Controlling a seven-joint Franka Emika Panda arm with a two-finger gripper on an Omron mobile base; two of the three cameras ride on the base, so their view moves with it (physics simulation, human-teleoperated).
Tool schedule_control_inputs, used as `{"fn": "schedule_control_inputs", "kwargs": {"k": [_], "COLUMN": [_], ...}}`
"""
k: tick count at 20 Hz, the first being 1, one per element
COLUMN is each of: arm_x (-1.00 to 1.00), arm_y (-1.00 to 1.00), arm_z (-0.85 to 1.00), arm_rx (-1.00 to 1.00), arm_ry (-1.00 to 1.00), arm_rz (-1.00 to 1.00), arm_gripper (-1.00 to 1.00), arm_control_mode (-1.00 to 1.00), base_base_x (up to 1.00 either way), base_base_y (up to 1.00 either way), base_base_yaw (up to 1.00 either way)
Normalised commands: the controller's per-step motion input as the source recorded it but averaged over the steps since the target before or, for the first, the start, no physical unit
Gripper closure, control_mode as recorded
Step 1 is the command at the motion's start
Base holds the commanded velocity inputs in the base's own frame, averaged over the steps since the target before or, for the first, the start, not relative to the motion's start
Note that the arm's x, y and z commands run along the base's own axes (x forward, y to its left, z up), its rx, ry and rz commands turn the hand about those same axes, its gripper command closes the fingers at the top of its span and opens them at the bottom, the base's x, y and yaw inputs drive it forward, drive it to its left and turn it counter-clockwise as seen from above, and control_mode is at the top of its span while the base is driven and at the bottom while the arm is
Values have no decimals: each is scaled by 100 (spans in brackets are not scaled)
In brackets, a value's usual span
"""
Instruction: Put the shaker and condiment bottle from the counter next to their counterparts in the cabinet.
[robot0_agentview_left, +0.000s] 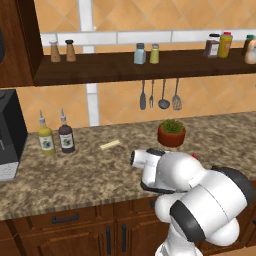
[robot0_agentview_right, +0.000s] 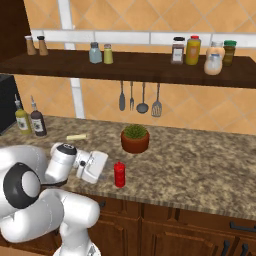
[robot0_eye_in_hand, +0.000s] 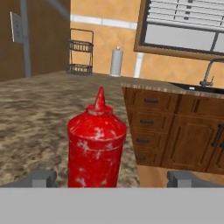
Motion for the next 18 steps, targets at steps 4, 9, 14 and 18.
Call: {"fn": "schedule_control_inputs", "kwargs": {"k": [4,9,14,18], "arm_x": [1,6,0,0], "arm_y": [-19,-19,-15,-19], "arm_z": [-6,-9,-17,-1], "arm_rx": [1,0,1,5], "arm_ry": [0,0,-1,0], "arm_rz": [0,0,0,0], "arm_gripper": [-100,-100,-100,100], "arm_control_mode": [-100,-100,-100,-100], "base_base_x": [0,0,0,0], "base_base_y": [0,0,0,0], "base_base_yaw": [0,0,0,0]}}
